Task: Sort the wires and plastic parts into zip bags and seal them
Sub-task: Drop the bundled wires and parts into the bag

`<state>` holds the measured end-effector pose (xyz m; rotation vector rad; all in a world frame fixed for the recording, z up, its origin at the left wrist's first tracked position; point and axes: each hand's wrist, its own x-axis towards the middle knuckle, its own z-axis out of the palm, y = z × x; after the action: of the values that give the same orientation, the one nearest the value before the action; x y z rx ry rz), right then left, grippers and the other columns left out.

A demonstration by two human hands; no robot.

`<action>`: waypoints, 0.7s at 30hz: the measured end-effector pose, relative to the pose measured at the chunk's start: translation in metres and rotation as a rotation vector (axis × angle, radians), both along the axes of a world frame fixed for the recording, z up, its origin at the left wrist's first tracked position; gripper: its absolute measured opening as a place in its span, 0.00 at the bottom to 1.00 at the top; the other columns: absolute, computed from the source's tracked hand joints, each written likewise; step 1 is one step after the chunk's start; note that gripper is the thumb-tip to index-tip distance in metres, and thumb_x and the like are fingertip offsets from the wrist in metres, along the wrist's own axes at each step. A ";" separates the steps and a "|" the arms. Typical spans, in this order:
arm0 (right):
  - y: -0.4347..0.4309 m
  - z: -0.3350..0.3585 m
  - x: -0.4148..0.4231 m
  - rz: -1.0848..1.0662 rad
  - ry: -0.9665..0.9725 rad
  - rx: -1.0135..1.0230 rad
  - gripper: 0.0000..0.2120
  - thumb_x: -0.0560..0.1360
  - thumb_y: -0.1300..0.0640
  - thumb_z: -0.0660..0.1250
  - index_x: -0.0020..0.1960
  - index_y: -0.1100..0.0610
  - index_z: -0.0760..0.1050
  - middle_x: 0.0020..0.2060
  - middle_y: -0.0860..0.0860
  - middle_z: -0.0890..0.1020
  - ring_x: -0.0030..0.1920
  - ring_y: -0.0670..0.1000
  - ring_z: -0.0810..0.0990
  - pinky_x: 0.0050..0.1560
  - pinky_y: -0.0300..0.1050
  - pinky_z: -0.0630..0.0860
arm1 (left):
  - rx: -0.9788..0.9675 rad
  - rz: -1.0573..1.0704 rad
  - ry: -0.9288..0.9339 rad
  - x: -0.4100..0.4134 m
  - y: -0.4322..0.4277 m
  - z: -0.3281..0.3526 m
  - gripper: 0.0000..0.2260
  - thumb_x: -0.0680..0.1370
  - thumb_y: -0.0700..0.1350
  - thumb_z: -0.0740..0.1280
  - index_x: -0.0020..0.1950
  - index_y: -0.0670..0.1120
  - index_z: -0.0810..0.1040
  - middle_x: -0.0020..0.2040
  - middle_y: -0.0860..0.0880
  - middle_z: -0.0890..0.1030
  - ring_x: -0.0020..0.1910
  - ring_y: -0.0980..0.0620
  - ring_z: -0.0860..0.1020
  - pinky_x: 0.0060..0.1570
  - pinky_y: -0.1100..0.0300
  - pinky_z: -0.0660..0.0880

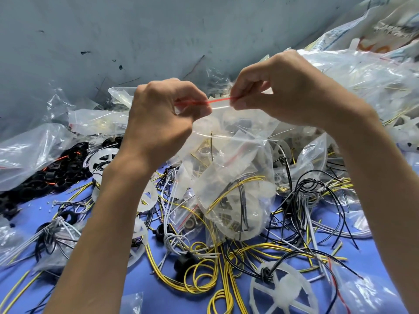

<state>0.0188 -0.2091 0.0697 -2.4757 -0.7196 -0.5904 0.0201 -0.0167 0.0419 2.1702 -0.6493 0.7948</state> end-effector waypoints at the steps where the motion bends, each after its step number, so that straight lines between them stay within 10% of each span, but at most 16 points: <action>1: 0.000 0.000 0.000 -0.008 0.002 0.005 0.04 0.71 0.60 0.72 0.45 0.56 0.83 0.37 0.51 0.83 0.38 0.49 0.79 0.47 0.46 0.75 | -0.006 -0.002 0.006 0.000 0.001 0.000 0.07 0.72 0.40 0.73 0.45 0.51 0.83 0.40 0.48 0.83 0.40 0.52 0.80 0.45 0.58 0.76; 8: 0.003 -0.002 0.002 -0.031 -0.032 -0.028 0.04 0.72 0.61 0.70 0.46 0.57 0.82 0.38 0.52 0.83 0.38 0.49 0.78 0.46 0.45 0.75 | -0.031 0.032 -0.010 0.001 0.001 0.000 0.08 0.72 0.37 0.72 0.45 0.50 0.83 0.36 0.61 0.78 0.35 0.70 0.77 0.40 0.78 0.68; 21: -0.005 0.000 0.003 -0.096 -0.011 -0.008 0.05 0.70 0.60 0.71 0.41 0.50 0.82 0.30 0.40 0.78 0.32 0.44 0.75 0.38 0.40 0.72 | -0.114 0.000 0.060 0.003 0.011 0.001 0.14 0.72 0.33 0.71 0.41 0.53 0.79 0.38 0.59 0.80 0.35 0.72 0.78 0.41 0.77 0.71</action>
<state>0.0220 -0.2136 0.0698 -2.5276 -0.6106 -0.6377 0.0226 -0.0052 0.0429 2.0817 -0.5606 0.7460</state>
